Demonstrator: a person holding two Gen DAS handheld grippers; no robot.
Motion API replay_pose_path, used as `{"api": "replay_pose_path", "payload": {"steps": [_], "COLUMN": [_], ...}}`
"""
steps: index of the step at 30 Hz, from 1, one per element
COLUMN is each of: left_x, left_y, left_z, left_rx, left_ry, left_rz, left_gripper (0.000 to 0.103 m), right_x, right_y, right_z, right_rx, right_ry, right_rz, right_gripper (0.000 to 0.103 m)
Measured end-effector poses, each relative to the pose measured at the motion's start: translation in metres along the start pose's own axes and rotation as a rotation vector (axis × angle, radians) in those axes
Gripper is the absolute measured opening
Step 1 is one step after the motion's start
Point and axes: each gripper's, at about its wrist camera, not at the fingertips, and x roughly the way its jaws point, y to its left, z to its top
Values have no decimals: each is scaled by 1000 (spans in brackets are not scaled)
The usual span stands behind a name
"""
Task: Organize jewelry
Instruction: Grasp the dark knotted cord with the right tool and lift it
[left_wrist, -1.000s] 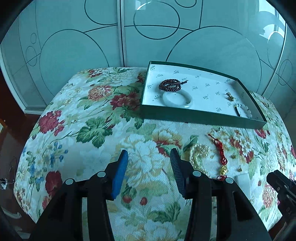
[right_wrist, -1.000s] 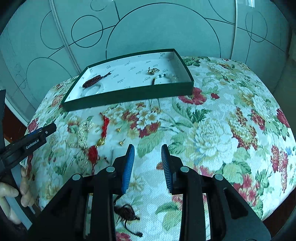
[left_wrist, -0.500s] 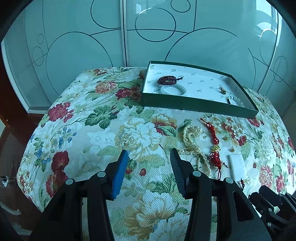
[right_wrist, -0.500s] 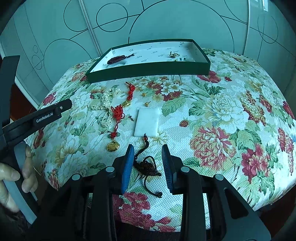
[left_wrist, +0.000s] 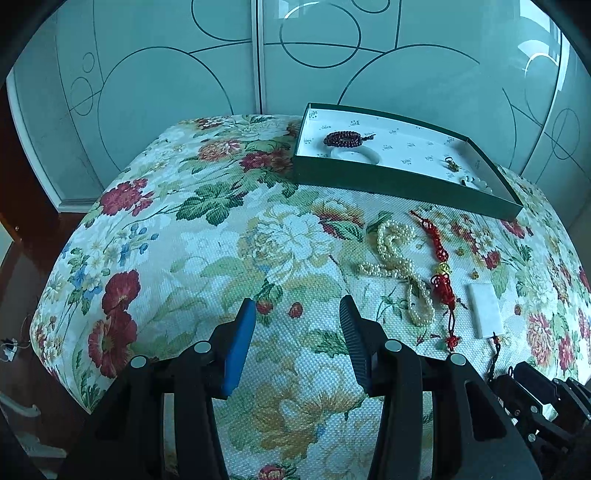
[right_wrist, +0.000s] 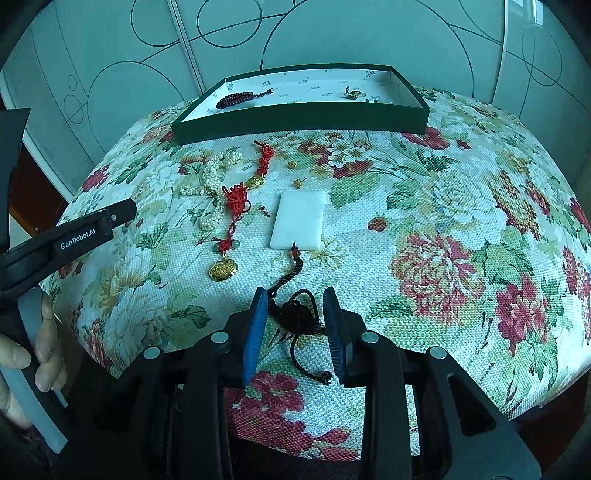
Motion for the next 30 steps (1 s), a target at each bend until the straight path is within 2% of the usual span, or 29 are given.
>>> {"api": "replay_pose_path", "payload": {"steps": [3,5,10,13,15,18,24,30], "left_x": [1,2,1,2,2,2,2,3], "left_y": [-1,-2,-5,-7,-7,-8,-10,-13], "left_z": [-4,-5,-8,-8,-8,-9,-10,-10], "left_rx": [5,9,20,23,24,27,36,47], "left_ry": [9,12,12,14,15,17,14,18], "left_rz": [0,-2,-3,-4,-5,-7,-12,-21], "left_gripper": [48,48,48,48,48,48,48,48], "right_x": [3,4,5,5,5,4,2,-10], "right_y": [1,4,11,14,13,11,3,-5], "right_z": [-1,-2,-4,-5,-6,-6,-3,4], "right_rx": [-8,-22,-75,-108,-115,-111,-59,-17], "right_ry": [5,-1,-10,-13,-17,-19,-28,-86], "right_rz": [0,-3,-34,-72,-78,-84,-59,-50], "right_gripper": [33,40,40,31,19,10,8,8]}}
